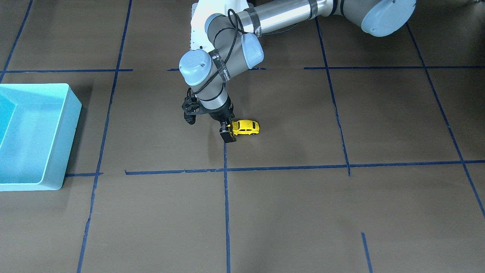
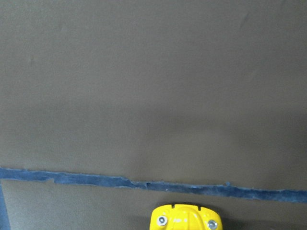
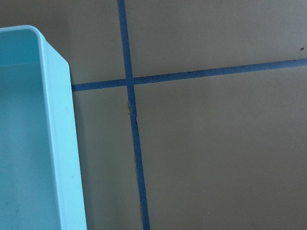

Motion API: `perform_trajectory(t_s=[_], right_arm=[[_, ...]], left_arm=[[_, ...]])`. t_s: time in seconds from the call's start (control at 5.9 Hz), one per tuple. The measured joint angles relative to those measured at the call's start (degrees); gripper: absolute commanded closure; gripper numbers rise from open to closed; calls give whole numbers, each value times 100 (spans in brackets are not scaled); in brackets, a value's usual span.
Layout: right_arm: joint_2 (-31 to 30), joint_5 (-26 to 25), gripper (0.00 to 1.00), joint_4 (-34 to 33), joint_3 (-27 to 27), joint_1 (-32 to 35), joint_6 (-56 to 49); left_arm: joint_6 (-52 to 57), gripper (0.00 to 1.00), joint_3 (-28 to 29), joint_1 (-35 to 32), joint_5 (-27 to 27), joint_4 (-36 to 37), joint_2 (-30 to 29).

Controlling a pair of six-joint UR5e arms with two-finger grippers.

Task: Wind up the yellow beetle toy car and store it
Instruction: 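Hold the car pressed against the table with the left gripper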

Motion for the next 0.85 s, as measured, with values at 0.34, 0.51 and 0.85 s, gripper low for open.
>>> perform_trajectory(t_s=[0.34,0.51,0.85], right_arm=[[0,-14,0,0,-2,0,0],[0,-17,0,0,-3,0,0],[0,-31,0,0,-3,0,0]], left_arm=[[0,5,-16,-1,-13,25,18],[3,6,-35,-3,-14,42,33],[35,12,-26,-5,-18,52,38]])
